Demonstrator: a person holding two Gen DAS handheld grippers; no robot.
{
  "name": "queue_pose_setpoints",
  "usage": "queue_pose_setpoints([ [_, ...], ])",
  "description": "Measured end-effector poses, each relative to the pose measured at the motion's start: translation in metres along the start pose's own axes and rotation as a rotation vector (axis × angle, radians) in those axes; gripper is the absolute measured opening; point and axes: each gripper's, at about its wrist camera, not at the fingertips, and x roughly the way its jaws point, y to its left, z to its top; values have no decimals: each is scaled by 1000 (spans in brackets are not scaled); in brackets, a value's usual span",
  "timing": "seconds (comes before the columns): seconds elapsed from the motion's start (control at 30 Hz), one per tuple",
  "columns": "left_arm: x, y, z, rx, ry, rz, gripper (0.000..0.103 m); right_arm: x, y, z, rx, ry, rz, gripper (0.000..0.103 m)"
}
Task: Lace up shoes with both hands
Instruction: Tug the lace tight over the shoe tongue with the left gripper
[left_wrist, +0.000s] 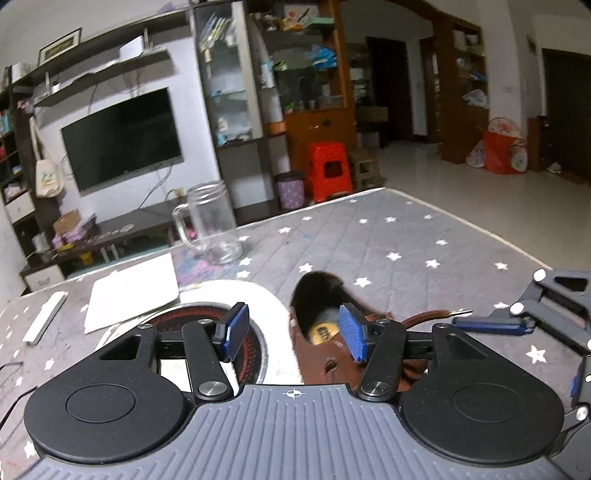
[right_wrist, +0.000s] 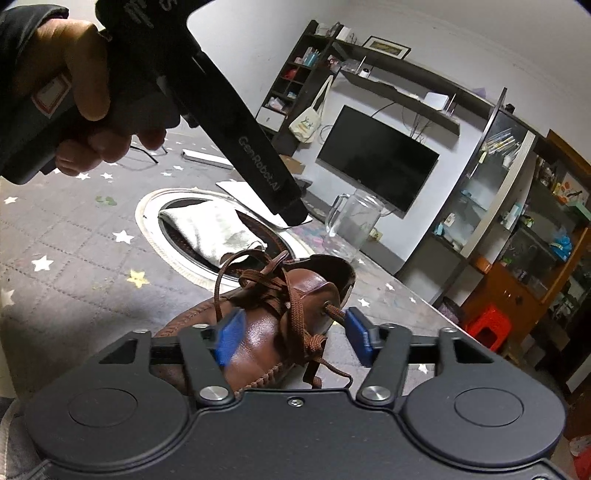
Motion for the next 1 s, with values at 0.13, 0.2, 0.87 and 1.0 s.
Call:
queue_pose_setpoints([
  [0.13,-3,-7,-1,144,-20,-63,46,-1,4,-2,6,2,31,64],
  [0.2,0,-11,-4,223,-7,-98,42,-2,7,-4,2,2,45,64],
  [0.87,41,-41,-29,787,82,-304,23,-7,24,0,61,24,204,66],
  [1.0,47,-44,-33,823,83,-315,19,-5,25,0,65,29,203,66],
])
